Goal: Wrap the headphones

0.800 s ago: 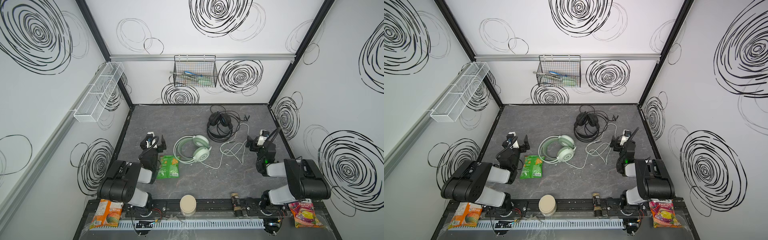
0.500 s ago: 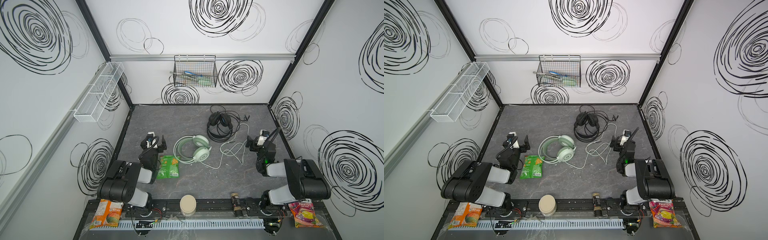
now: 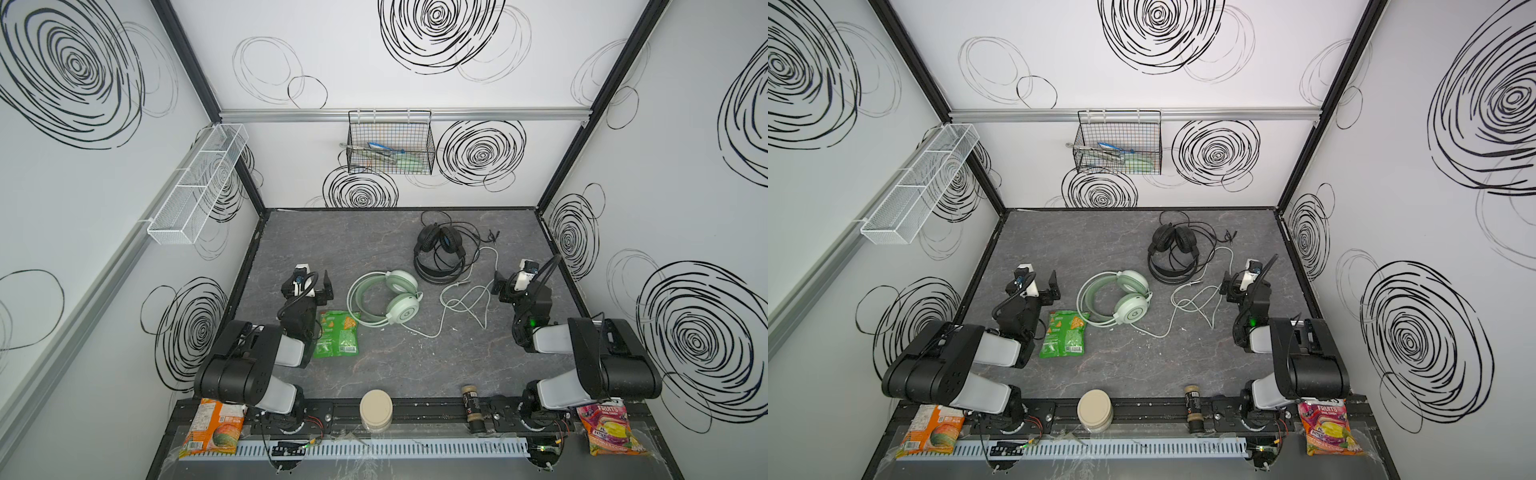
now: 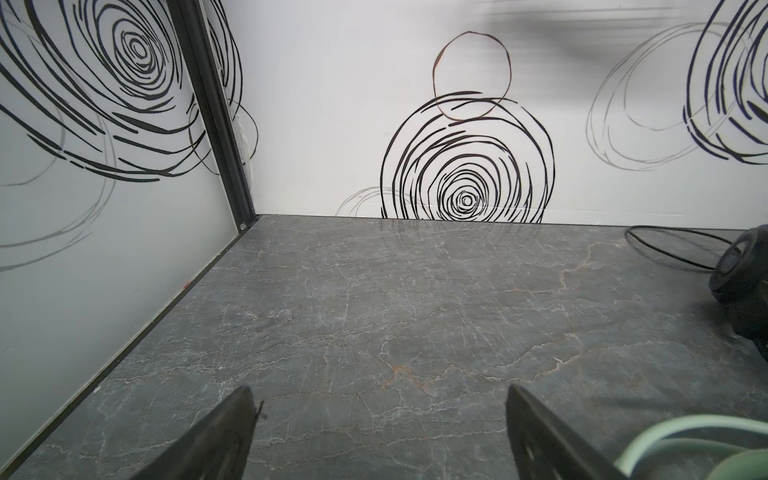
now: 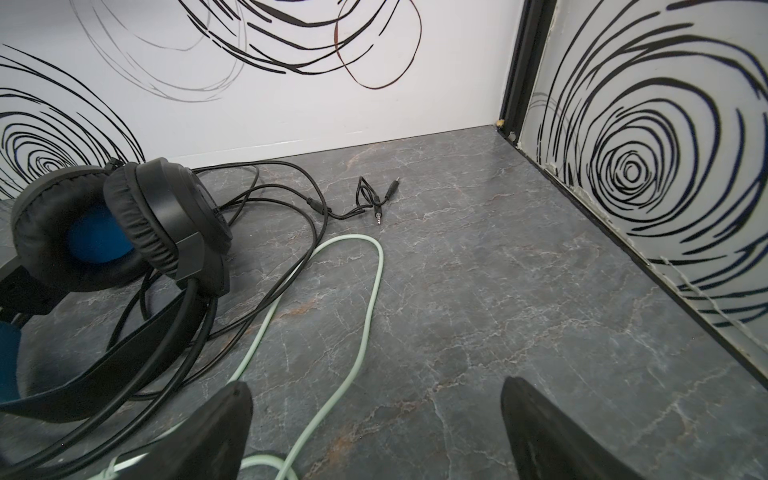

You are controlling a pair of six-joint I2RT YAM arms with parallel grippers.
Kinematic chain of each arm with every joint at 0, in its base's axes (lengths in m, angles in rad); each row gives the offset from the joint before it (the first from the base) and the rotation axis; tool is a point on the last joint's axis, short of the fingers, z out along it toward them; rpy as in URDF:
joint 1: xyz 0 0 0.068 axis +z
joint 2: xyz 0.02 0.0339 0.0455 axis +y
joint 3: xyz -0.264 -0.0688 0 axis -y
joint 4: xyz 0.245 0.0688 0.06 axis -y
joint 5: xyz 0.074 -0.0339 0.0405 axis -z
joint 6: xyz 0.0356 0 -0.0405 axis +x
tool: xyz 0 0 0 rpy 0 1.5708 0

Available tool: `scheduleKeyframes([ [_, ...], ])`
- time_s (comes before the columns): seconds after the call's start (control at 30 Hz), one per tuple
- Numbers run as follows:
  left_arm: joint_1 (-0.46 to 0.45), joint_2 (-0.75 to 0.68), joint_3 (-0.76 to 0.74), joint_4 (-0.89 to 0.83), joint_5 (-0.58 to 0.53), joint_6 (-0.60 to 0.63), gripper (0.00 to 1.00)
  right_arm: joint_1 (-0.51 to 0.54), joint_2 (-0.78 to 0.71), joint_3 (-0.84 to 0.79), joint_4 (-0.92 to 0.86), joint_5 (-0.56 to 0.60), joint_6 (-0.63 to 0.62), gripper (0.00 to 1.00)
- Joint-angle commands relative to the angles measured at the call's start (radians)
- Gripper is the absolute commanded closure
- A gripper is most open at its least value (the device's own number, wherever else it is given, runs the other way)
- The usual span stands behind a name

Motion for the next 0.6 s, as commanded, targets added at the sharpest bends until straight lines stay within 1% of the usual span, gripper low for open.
scheduleKeyframes([
  [0.0,-0.005,-0.010,0.017,0.049,-0.006,0.002,0.04,-0.002,-0.015,0.023,0.030,0.006,-0.015,0.03],
  [0.03,-0.012,-0.018,0.026,0.027,-0.020,0.006,0.04,0.000,-0.032,0.048,-0.020,0.012,-0.042,0.03],
  [0.1,-0.013,-0.053,0.058,-0.062,-0.029,0.008,0.04,0.026,-0.057,0.174,-0.271,0.095,-0.021,0.03],
  [0.13,-0.015,-0.087,0.099,-0.175,-0.053,0.002,0.04,0.049,-0.055,0.261,-0.403,0.141,-0.006,0.03],
  [0.17,-0.012,-0.118,0.161,-0.327,-0.070,-0.012,0.04,0.074,-0.046,0.321,-0.486,0.181,0.006,0.03],
  [0.23,-0.011,-0.153,0.227,-0.479,-0.093,-0.033,0.04,0.107,-0.034,0.403,-0.581,0.224,0.054,0.03],
  [0.3,-0.023,-0.199,0.286,-0.623,-0.150,-0.117,0.04,0.137,0.013,0.499,-0.686,0.252,0.110,0.03],
  [0.33,-0.024,-0.221,0.345,-0.736,-0.143,-0.166,0.04,0.158,0.052,0.566,-0.761,0.269,0.127,0.03],
  [0.37,-0.026,-0.237,0.403,-0.862,-0.106,-0.203,0.04,0.178,0.094,0.642,-0.840,0.279,0.147,0.03],
  [0.4,-0.032,-0.247,0.453,-0.952,-0.072,-0.234,0.04,0.195,0.125,0.701,-0.899,0.293,0.181,0.03],
  [0.43,-0.044,-0.254,0.512,-1.051,-0.043,-0.266,0.04,0.213,0.160,0.761,-0.941,0.301,0.206,0.03],
  [0.47,-0.057,-0.261,0.564,-1.147,-0.017,-0.289,0.04,0.228,0.186,0.805,-0.969,0.286,0.223,0.03],
  [0.53,-0.092,-0.268,0.647,-1.308,-0.017,-0.351,0.04,0.251,0.230,0.877,-1.006,0.224,0.239,0.03],
  [0.57,-0.106,-0.266,0.681,-1.367,0.002,-0.368,0.04,0.262,0.253,0.918,-1.032,0.170,0.247,0.03],
])
